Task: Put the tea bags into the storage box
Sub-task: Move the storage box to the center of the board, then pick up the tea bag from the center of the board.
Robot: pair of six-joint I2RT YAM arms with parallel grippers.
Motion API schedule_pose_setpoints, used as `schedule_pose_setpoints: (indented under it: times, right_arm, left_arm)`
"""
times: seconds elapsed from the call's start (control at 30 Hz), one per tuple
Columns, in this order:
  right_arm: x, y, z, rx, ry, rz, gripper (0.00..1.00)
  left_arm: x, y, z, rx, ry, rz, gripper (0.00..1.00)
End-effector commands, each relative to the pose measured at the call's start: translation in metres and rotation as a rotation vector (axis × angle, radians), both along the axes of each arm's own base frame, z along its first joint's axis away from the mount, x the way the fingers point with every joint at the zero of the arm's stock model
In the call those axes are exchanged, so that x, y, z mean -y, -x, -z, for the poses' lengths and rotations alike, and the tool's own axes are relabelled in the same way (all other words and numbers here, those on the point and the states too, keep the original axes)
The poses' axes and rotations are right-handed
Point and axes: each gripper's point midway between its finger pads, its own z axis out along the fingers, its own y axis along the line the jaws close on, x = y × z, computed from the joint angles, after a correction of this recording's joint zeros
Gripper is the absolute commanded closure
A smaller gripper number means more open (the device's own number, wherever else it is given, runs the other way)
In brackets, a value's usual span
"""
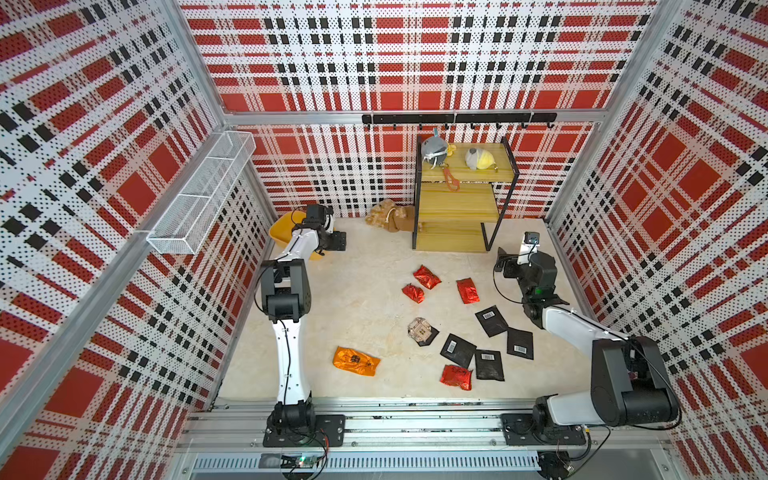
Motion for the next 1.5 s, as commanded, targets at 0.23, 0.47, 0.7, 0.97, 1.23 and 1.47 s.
schedule_pose_setpoints:
  times: [0.23,0.47,0.7,0.97,1.23,1.47]
  right_arm:
    - [-0.048,0.023,0.053,-0.347,-0.097,-0.11,0.0]
    - [-0.064,0.028,0.072,-0.435,-0.12,-0.163,0.0]
    - [-0.073,0.032,0.083,-0.499,-0.124,-0.183,0.0]
    - [-0.081,0.037,0.101,-0.571,-0.139,-0.208,0.0]
    - [-0.098,0.034,0.123,-0.668,-0.131,-0.262,0.0]
    - [-0.108,0.03,0.146,-0.755,-0.108,-0.251,0.01]
  left_arm:
    - [0.086,0.045,0.013,-0.11,0.058,0.112,0.19]
    - [0.138,0.078,0.001,-0.126,0.114,0.142,0.2]
    - [0.212,0.122,-0.002,-0.136,0.174,0.198,0.19]
    - [0.266,0.148,-0.011,-0.133,0.24,0.246,0.2]
    - [0.216,0.112,-0.089,0.064,0.212,0.101,0.01]
    - [0.171,0.112,-0.179,0.223,0.207,0.002,0.01]
